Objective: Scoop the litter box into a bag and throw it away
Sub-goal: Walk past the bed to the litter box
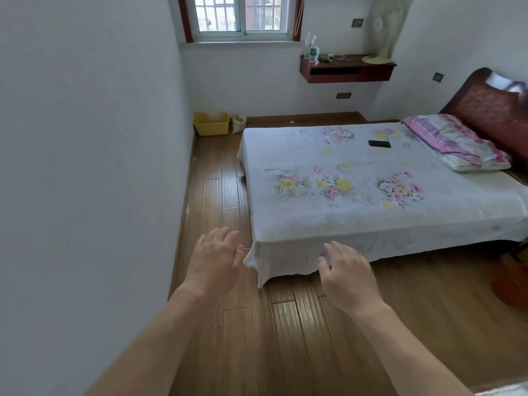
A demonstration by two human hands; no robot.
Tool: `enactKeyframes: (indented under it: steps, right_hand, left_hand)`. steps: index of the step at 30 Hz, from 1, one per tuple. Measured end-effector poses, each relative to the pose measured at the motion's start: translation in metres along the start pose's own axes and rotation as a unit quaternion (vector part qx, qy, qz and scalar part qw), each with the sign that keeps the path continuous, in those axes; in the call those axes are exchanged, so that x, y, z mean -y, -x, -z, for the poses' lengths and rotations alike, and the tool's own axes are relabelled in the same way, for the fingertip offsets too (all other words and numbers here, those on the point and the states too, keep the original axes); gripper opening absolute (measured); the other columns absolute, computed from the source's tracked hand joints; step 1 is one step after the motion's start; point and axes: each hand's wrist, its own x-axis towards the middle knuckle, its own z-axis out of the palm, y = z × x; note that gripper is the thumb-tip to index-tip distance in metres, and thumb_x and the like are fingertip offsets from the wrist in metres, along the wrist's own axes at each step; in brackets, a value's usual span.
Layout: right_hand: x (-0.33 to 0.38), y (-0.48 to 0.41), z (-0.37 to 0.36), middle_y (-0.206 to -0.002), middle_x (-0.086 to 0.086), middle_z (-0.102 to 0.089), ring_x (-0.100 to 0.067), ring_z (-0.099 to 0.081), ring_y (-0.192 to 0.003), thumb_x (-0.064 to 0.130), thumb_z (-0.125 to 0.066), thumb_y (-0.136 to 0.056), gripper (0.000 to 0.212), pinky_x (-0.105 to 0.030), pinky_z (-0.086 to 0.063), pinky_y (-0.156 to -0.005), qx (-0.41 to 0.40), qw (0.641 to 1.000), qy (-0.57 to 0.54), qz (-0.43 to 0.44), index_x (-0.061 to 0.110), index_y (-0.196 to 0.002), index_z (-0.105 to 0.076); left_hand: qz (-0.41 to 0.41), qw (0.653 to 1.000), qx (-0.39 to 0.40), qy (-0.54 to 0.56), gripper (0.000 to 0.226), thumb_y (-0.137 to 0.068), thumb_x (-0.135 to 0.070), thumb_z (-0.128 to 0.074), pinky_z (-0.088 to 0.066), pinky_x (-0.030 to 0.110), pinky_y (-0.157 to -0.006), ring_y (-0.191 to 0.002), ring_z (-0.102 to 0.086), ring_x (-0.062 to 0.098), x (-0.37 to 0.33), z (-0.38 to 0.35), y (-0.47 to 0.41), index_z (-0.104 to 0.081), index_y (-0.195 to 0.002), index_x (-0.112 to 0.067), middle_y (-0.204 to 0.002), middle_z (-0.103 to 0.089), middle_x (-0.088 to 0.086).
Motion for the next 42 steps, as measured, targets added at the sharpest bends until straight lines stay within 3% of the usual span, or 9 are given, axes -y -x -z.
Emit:
enactKeyframes:
  steps: [3, 9, 12, 20, 25, 28, 31, 34, 42]
  right_hand:
    - [-0.010, -0.021, 0.005, -0.145, 0.001, -0.049, -0.016, -0.040, -0.137, 0.033, -0.035, -0.103, 0.045, -0.035, -0.027, -0.115, 0.007, 0.999, -0.010, 0.037, 0.014, -0.142, -0.046]
    - [-0.015, -0.065, 0.002, -0.114, 0.001, -0.061, -0.020, -0.056, -0.111, 0.030, -0.037, -0.100, 0.031, -0.035, -0.042, -0.098, 0.010, 0.995, -0.020, 0.102, 0.015, -0.119, -0.056]
    - [-0.005, -0.084, -0.003, -0.112, 0.000, -0.061, -0.020, -0.056, -0.109, 0.030, -0.038, -0.100, 0.031, -0.034, -0.043, -0.095, 0.016, 0.992, -0.017, 0.123, 0.015, -0.118, -0.057]
    - [0.053, -0.142, -0.025, -0.116, -0.007, -0.062, -0.025, -0.056, -0.108, 0.024, -0.043, -0.100, 0.028, -0.036, -0.045, -0.094, 0.008, 0.989, 0.004, 0.147, 0.008, -0.116, -0.059]
    - [0.107, -0.186, -0.044, -0.096, -0.007, -0.063, -0.031, -0.062, -0.093, 0.017, -0.050, -0.093, 0.019, -0.042, -0.051, -0.079, -0.018, 0.988, 0.031, 0.151, 0.006, -0.095, -0.065]
    - [0.134, -0.211, -0.051, -0.118, -0.012, -0.066, -0.034, -0.062, -0.111, 0.028, -0.044, -0.091, 0.040, -0.043, -0.050, -0.092, -0.011, 0.993, 0.033, 0.110, 0.006, -0.116, -0.066]
    - [0.151, -0.231, -0.057, -0.087, -0.012, -0.065, -0.034, -0.065, -0.080, 0.014, -0.071, -0.074, 0.015, -0.044, -0.056, -0.066, -0.023, 0.986, 0.074, 0.147, 0.003, -0.086, -0.069]
    - [0.160, -0.256, -0.058, -0.068, -0.004, -0.053, -0.026, -0.054, -0.060, 0.003, -0.076, -0.064, 0.017, -0.040, -0.050, -0.049, -0.044, 0.983, 0.074, 0.162, 0.007, -0.064, -0.059]
    - [0.168, -0.373, -0.089, -0.087, 0.001, -0.057, -0.021, -0.053, -0.082, 0.028, -0.040, -0.091, 0.021, -0.036, -0.048, -0.074, -0.051, 0.988, 0.024, 0.145, 0.014, -0.090, -0.056]
  left_hand:
    - [0.025, 1.000, -0.002, -0.011, 0.040, -0.102, -0.033, -0.038, -0.021, 0.042, -0.120, -0.142, -0.034, 0.018, -0.009, -0.005, -0.009, -0.051, -0.137, -0.019, -0.146, -0.047, -0.001]
    - [0.074, 0.997, -0.006, -0.012, 0.042, -0.102, -0.033, -0.036, -0.017, 0.042, -0.121, -0.145, -0.029, 0.018, -0.015, -0.004, -0.025, -0.047, -0.142, -0.021, -0.152, -0.042, -0.001]
    - [0.092, 0.996, -0.008, -0.011, 0.042, -0.102, -0.033, -0.036, -0.017, 0.042, -0.121, -0.145, -0.029, 0.018, -0.006, 0.001, -0.033, -0.047, -0.142, -0.022, -0.152, -0.041, -0.001]
    - [0.103, 0.995, -0.001, 0.001, 0.044, -0.103, -0.034, -0.035, -0.017, 0.043, -0.123, -0.146, -0.028, 0.018, 0.058, 0.011, -0.079, -0.044, -0.144, -0.021, -0.154, -0.039, 0.000]
    - [0.088, 0.996, 0.000, 0.008, 0.042, -0.102, -0.032, -0.035, -0.021, 0.042, -0.121, -0.140, -0.035, 0.016, 0.110, 0.023, -0.121, -0.046, -0.141, -0.020, -0.146, -0.047, -0.002]
    - [0.082, 0.997, 0.010, 0.013, 0.044, -0.102, -0.033, -0.035, -0.022, 0.044, -0.120, -0.142, -0.033, 0.016, 0.137, 0.024, -0.145, -0.045, -0.143, -0.020, -0.149, -0.044, -0.002]
    - [0.073, 0.997, 0.015, 0.009, 0.044, -0.102, -0.033, -0.035, -0.023, 0.044, -0.120, -0.142, -0.033, 0.016, 0.157, 0.025, -0.170, -0.044, -0.143, -0.020, -0.150, -0.044, -0.002]
    - [0.070, 0.997, 0.016, 0.011, 0.045, -0.102, -0.034, -0.035, -0.023, 0.045, -0.120, -0.143, -0.033, 0.016, 0.171, 0.026, -0.201, -0.044, -0.144, -0.021, -0.151, -0.043, -0.002]
    - [0.065, 0.998, 0.022, 0.007, 0.045, -0.102, -0.034, -0.036, -0.025, 0.043, -0.119, -0.141, -0.035, 0.017, 0.198, 0.017, -0.306, -0.044, -0.143, -0.020, -0.149, -0.045, -0.002]
